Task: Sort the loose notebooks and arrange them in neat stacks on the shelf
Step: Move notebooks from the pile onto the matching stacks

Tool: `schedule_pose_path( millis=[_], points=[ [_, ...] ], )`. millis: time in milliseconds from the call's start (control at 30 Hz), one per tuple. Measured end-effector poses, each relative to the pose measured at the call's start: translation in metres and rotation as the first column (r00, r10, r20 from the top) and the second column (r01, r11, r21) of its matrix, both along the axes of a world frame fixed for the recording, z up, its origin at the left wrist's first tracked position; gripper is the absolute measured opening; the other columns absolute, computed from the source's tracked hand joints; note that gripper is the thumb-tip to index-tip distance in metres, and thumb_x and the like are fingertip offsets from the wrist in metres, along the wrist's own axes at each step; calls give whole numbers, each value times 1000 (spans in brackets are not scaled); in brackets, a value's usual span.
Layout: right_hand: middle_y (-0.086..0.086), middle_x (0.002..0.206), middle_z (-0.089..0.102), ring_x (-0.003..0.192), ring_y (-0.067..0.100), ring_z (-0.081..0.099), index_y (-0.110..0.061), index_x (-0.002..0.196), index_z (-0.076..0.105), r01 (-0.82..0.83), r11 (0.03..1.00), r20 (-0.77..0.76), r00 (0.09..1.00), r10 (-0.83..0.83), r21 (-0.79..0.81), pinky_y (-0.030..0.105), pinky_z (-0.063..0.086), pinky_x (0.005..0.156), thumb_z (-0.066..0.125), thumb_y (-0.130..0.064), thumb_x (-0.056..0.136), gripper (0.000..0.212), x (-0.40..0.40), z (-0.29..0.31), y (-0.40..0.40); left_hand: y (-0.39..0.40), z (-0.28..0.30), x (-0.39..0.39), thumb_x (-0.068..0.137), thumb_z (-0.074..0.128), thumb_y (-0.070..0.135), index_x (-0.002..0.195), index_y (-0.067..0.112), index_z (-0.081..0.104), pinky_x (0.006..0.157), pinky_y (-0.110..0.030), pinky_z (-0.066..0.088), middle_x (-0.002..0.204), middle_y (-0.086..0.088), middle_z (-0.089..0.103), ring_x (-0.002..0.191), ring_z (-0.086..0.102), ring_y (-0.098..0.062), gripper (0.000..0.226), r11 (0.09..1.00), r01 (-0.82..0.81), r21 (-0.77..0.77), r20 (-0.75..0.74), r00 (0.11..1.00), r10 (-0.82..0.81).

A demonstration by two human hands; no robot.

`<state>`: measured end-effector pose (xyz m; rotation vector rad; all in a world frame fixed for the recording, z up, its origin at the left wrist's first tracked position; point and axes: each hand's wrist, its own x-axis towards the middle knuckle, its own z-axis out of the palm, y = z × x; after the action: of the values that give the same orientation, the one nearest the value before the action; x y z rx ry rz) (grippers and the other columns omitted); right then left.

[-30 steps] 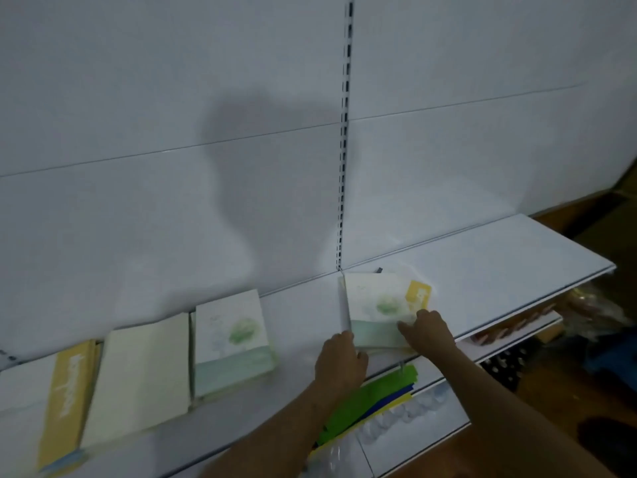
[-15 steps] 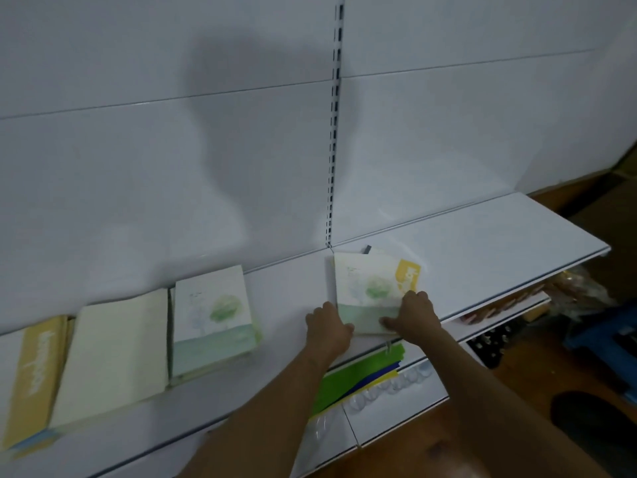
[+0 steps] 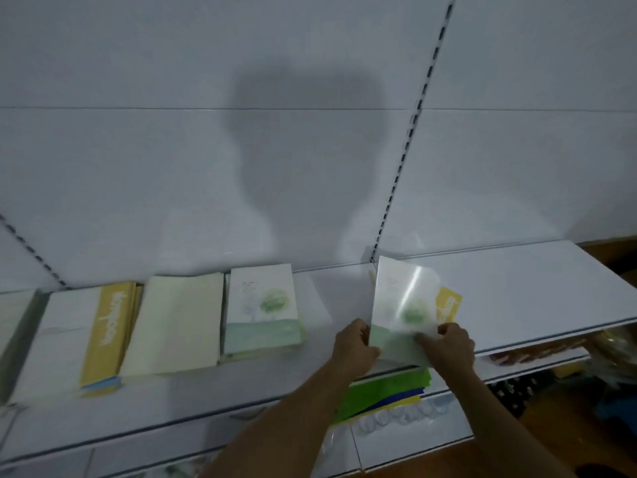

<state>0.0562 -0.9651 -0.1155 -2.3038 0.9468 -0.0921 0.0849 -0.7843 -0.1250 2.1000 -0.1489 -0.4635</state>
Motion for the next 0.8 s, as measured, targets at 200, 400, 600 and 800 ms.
schedule_pose_path(
  millis=[200, 400, 600, 800],
  points=[
    [11, 93, 58, 83, 28, 57, -13, 101, 48, -59, 926, 304, 951, -61, 374, 37, 49, 69, 67, -20, 84, 27, 20, 15, 50, 57, 18, -5, 82, 71, 13, 87, 17, 44, 53, -16, 35, 73, 9, 48, 68, 46, -9, 28, 977, -158, -147, 52, 985, 167],
    [3, 84, 59, 79, 23, 58, -10, 111, 58, -261, 906, 391, 912, 120, 332, 29, 47, 66, 63, -17, 87, 25, 57, 24, 145, 143, 36, -2, 84, 69, 12, 104, 9, 55, 69, -18, 49, 101, -4, 65, 84, 59, -11, 25, 939, -326, -112, 166, 925, 341],
    [4, 91, 62, 83, 21, 58, -12, 116, 54, -382, 875, 293, 909, 296, 299, 28, 45, 68, 62, -19, 86, 32, 72, 18, 213, 212, 34, 2, 83, 69, 18, 104, 4, 62, 77, -29, 52, 106, -11, 64, 92, 62, -20, 26, 896, -428, 120, 273, 882, 385],
    [9, 104, 66, 85, 20, 59, -10, 113, 55, -444, 883, 175, 892, 418, 152, 25, 44, 70, 63, -18, 82, 33, 75, 8, 230, 223, 28, 0, 90, 60, 30, 110, 2, 57, 87, -32, 44, 113, -15, 58, 105, 56, -26, 34, 847, -347, 402, 253, 932, 261]
  ],
)
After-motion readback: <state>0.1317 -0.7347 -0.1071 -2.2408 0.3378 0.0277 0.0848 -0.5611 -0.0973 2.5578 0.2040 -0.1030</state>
